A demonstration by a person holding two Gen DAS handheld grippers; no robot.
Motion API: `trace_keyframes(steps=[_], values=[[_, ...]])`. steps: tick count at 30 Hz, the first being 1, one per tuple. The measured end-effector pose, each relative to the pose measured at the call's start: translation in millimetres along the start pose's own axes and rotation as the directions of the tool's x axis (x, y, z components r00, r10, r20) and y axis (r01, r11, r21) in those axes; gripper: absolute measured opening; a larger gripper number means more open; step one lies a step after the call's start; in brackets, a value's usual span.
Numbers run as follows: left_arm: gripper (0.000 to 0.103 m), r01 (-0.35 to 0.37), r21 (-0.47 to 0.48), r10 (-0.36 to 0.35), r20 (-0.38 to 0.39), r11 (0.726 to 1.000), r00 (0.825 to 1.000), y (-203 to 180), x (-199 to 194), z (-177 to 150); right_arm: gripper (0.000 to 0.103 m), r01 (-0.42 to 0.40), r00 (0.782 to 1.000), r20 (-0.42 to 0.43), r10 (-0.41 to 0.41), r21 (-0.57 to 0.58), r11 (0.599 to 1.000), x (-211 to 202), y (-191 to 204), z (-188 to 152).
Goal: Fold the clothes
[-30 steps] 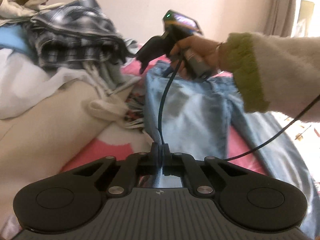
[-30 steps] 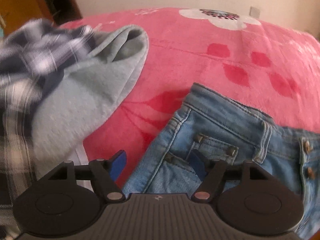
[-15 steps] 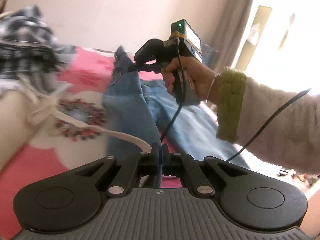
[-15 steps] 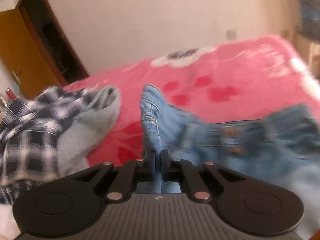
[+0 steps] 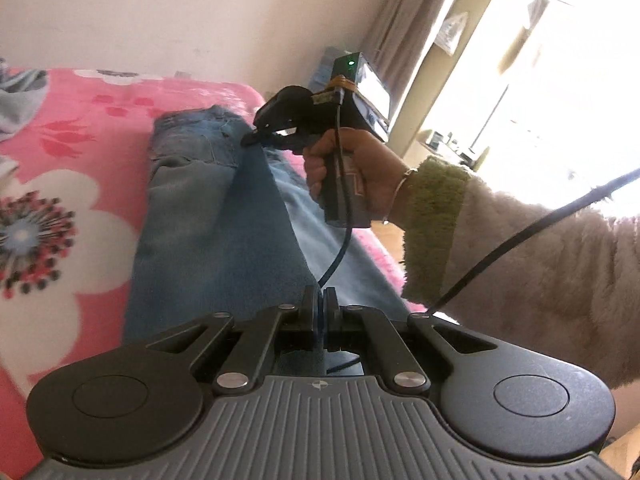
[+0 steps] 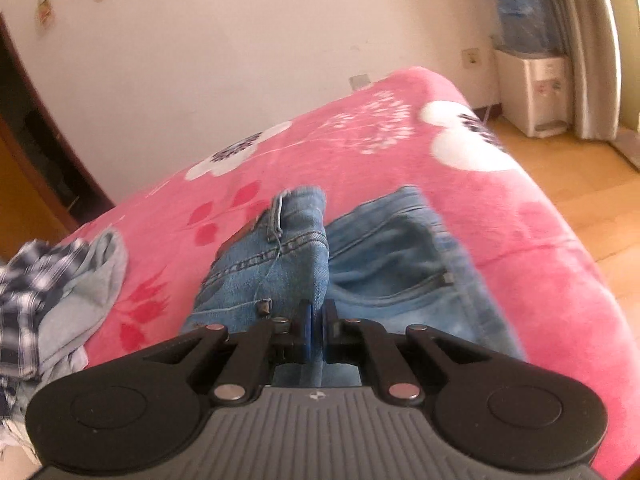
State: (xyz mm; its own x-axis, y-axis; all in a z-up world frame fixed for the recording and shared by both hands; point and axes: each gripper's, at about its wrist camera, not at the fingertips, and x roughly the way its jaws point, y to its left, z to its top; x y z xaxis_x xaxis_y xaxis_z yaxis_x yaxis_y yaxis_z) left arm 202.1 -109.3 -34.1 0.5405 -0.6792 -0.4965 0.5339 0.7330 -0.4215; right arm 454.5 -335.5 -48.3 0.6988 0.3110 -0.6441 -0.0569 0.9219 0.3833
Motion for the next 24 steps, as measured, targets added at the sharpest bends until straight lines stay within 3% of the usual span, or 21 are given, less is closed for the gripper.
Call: trace_keyframes(steps=[10, 17, 19, 21, 24], values=[[0.0, 0.098, 0.051, -0.099, 0.007, 0.994, 0.995, -14.5, 30.8, 23.7, 0.004, -0.026, 0.999, 0.038, 0.026, -0.009, 1.0, -21.3, -24.2, 12.1], [0.0, 0.109, 0.038, -0.106, -0.069, 0.993, 0.992, 8.9, 26.2, 26.0, 0.004, -0.015, 0.999, 0.048, 0.013, 0.034, 0.999, -23.4, -52.0, 18.0], [0.005, 0.097, 0.036, -0.094, -0.079, 0.995, 0.992, 18.0, 21.0, 27.0, 0.004, -0.005, 1.0, 0.031, 0.003, 0.059, 0.998, -17.1, -63.3, 15.2], [0.019, 0.085, 0.035, -0.082, -0.09, 0.996, 0.993, 27.1, 15.9, 28.1, 0.004, 0.004, 1.0, 0.009, -0.005, 0.083, 0.997, -9.0, -73.1, 10.9], [0.022, 0.068, 0.032, -0.064, -0.106, 0.997, 0.992, 40.8, 8.2, 29.8, 0.004, -0.007, 1.0, 0.004, 0.007, 0.13, 0.991, -5.1, -80.7, 6.9]])
